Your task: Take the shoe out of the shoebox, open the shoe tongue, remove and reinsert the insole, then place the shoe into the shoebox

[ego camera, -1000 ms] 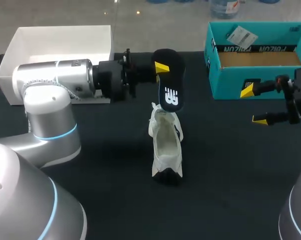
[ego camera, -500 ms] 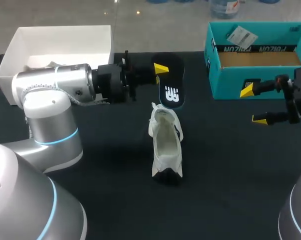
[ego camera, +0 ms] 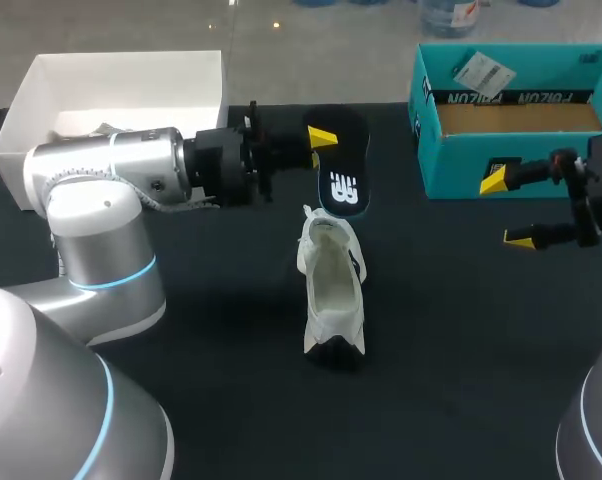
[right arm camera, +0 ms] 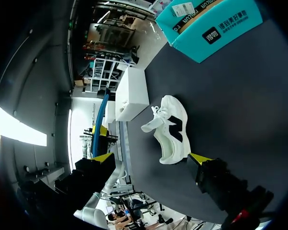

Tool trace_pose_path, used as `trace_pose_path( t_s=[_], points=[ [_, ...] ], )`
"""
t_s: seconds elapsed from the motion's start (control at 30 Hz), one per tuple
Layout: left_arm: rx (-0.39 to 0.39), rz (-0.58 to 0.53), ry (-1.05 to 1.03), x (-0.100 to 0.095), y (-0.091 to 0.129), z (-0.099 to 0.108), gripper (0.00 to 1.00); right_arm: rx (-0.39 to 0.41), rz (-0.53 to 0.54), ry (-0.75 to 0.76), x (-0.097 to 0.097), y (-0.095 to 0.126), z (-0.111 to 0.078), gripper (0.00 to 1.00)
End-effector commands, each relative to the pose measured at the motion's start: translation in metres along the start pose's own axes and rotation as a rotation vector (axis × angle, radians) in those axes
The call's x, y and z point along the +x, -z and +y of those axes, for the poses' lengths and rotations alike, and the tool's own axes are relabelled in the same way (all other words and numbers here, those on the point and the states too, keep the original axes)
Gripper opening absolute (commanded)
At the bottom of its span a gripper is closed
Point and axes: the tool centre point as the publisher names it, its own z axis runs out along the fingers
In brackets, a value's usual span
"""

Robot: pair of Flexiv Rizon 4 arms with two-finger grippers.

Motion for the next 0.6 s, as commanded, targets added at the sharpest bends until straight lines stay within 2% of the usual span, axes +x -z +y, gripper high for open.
trace_pose_path(
  t_s=[0.03,0.27,0.4,0.6],
  points=[
    [-0.015,0.009,-0.002,0.002,0.003,-0.002,0.0,-0.002,-0.003,-0.001,0.0,0.0,-0.002,1.0],
    [-0.041,0.069,0.11,0.009,0.026,-0.016,0.0,-0.002,-0.003,-0.001,0.0,0.0,-0.002,1.0],
    [-0.015,0.121,0.209,0.017,0.038,-0.026,0.0,-0.002,-0.003,-0.001,0.0,0.0,-0.002,1.0],
    [-0.015,0.121,0.209,0.017,0.038,-0.026,0.0,-0.002,-0.003,-0.001,0.0,0.0,-0.002,1.0]
  ],
)
